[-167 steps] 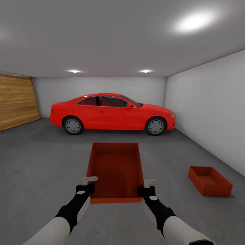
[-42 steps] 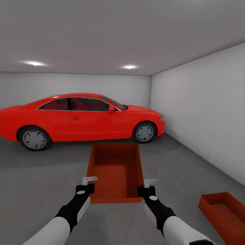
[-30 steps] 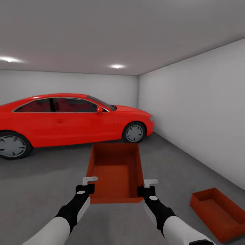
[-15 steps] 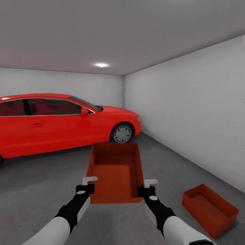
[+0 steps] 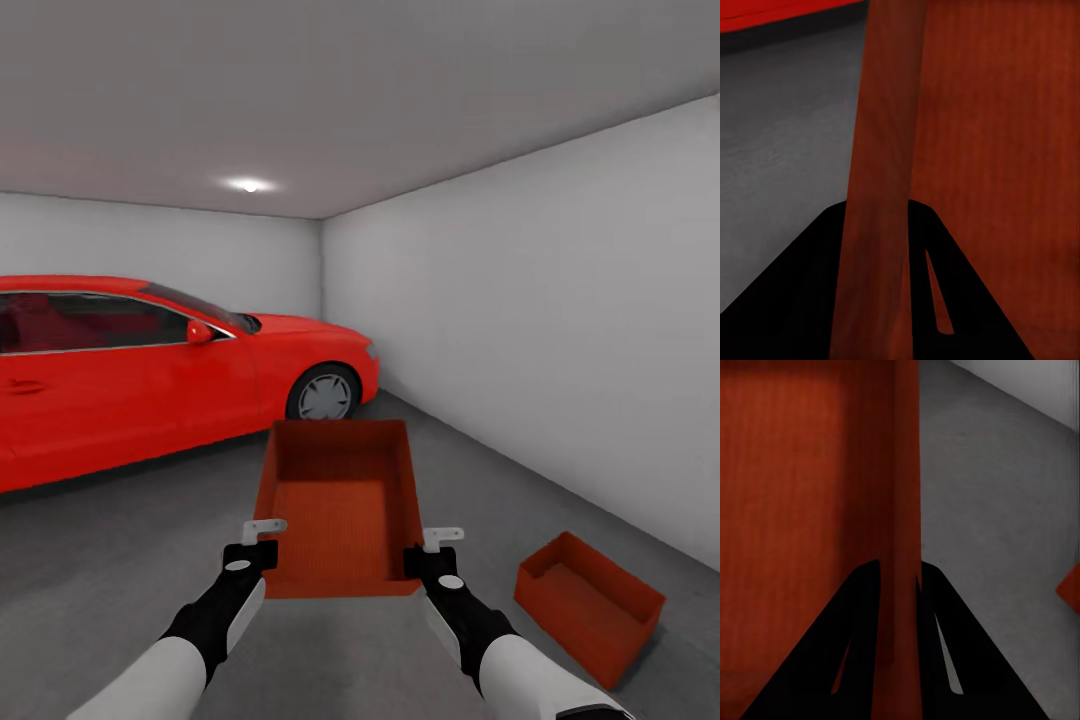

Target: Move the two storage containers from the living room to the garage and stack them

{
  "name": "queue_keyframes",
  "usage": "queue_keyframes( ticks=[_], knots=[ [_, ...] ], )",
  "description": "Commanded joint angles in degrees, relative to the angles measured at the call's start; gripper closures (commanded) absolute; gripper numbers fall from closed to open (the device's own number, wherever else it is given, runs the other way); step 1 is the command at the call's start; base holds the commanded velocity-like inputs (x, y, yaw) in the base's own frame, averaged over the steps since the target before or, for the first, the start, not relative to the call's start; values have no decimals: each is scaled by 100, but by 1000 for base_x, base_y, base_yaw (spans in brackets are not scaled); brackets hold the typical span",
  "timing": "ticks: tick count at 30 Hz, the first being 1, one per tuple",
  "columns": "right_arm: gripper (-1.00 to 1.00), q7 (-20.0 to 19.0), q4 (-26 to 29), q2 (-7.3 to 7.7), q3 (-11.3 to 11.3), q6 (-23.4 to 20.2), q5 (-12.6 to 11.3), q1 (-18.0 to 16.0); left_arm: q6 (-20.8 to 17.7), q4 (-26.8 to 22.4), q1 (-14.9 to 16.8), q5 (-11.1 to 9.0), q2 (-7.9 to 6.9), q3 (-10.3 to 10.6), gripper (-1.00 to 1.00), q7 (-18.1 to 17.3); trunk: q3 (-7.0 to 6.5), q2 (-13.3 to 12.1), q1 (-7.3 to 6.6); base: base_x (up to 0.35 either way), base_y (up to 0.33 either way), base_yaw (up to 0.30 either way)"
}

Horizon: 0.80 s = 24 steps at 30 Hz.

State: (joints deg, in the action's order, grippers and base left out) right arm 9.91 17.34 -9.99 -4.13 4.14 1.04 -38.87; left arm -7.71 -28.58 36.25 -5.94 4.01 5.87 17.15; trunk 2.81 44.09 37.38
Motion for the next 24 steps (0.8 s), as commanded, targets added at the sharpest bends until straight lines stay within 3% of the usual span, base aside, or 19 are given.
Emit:
queue_keyframes(
  ticks=[1,24],
  knots=[
    [100,73,-21,0,35,16,-16,-6,-38,-87,5,-3,-93,-268,100,69,10,8,5,297,225,-287],
    [100,73,-21,0,35,8,-16,-6,-38,-92,5,-3,-93,-264,100,69,10,8,5,297,225,-287]
  ],
)
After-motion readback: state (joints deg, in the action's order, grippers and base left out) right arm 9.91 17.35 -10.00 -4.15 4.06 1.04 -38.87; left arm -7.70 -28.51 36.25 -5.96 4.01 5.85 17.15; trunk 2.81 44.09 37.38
